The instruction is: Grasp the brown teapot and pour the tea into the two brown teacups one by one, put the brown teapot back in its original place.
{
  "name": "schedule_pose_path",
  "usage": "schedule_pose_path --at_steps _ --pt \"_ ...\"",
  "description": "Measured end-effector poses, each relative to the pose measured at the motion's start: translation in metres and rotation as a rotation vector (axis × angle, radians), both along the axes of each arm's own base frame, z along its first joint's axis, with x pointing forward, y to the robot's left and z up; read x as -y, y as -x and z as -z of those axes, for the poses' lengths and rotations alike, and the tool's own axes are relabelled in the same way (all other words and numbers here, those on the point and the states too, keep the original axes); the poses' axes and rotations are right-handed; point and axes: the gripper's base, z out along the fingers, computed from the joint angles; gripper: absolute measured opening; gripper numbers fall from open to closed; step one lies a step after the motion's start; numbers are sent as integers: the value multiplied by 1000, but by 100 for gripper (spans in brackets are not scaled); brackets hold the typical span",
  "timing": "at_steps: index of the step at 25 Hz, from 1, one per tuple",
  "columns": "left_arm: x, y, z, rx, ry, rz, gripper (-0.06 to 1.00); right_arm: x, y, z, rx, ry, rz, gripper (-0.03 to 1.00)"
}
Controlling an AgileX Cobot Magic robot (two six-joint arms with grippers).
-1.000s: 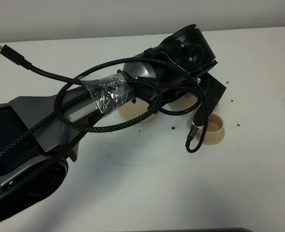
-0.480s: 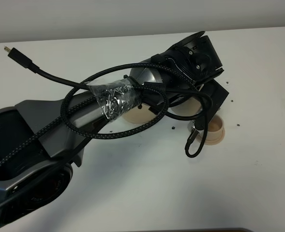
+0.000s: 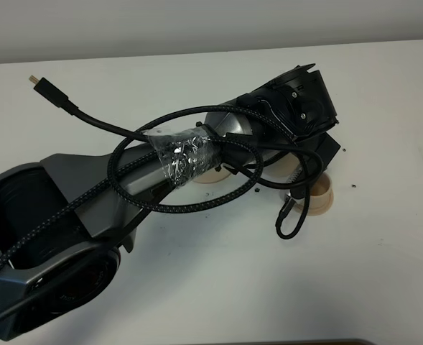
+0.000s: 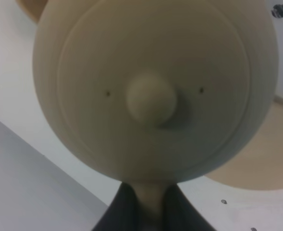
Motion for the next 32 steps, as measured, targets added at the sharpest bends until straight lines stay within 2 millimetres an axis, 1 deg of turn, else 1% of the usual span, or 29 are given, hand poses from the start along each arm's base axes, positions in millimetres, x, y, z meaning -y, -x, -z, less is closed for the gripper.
schedule_pose_path --at_steps 5,11,32 --pt "0 -1 1 9 -10 3 14 0 0 0 0 0 0 52" --pt "3 -1 6 35 -33 18 14 0 0 0 0 0 0 52" --pt "9 1 4 72 -30 46 14 0 0 0 0 0 0 52"
